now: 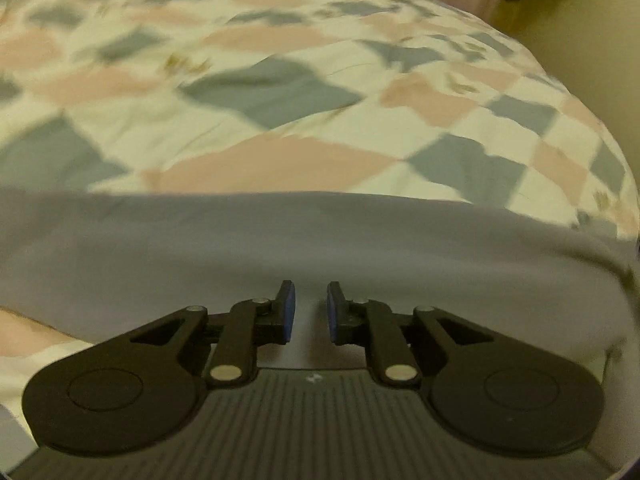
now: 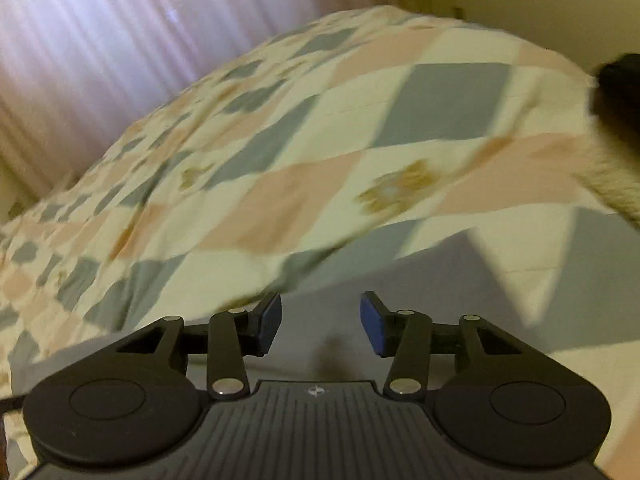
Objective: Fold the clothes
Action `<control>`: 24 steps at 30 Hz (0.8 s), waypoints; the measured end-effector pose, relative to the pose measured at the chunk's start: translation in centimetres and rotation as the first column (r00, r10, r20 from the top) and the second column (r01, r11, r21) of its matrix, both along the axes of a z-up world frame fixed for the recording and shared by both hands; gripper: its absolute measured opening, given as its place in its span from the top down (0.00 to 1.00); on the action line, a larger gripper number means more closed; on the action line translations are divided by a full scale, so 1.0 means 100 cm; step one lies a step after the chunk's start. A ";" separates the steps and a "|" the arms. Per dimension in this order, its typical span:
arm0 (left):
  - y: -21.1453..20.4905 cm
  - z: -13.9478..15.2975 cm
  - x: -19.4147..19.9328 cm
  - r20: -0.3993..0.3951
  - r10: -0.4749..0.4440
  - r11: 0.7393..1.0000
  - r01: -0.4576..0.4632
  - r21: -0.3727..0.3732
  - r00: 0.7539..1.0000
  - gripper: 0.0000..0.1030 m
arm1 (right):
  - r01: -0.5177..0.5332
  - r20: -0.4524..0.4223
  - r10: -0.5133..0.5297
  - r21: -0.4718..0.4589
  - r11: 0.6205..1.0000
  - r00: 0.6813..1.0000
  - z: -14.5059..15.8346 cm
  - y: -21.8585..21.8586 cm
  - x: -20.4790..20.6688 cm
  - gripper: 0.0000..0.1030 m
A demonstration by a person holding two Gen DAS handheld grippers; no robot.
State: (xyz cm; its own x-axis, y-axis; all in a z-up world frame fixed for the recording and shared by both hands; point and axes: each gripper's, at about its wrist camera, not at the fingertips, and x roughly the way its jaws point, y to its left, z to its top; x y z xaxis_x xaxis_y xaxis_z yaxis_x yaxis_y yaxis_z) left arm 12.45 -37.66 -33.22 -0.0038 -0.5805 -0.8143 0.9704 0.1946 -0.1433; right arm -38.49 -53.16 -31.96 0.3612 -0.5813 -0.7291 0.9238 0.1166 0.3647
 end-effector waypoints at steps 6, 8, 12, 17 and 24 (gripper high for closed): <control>0.012 0.011 -0.070 -0.022 -0.090 0.996 0.090 0.002 0.996 0.87 | 0.029 -0.066 -0.026 0.044 0.999 0.997 -0.036 -0.049 -0.057 0.53; 0.019 0.009 -0.086 -0.027 -0.092 0.996 0.093 0.015 0.995 0.87 | -0.004 -0.013 0.005 0.044 0.999 1.000 -0.047 -0.062 -0.060 0.81; 0.028 0.003 -0.107 -0.024 -0.091 0.994 0.092 0.052 0.996 0.87 | -0.088 -0.071 0.089 0.013 0.996 0.994 -0.050 -0.074 -0.057 1.00; 0.041 0.005 -0.115 -0.004 -0.063 0.996 0.064 0.066 0.998 0.87 | -0.036 0.034 0.034 0.068 0.997 0.999 -0.056 -0.088 -0.083 0.91; 0.056 0.014 -0.115 -0.006 -0.013 0.998 0.014 0.064 1.000 0.86 | -0.048 0.214 0.027 0.095 0.994 0.976 -0.039 -0.053 -0.111 0.71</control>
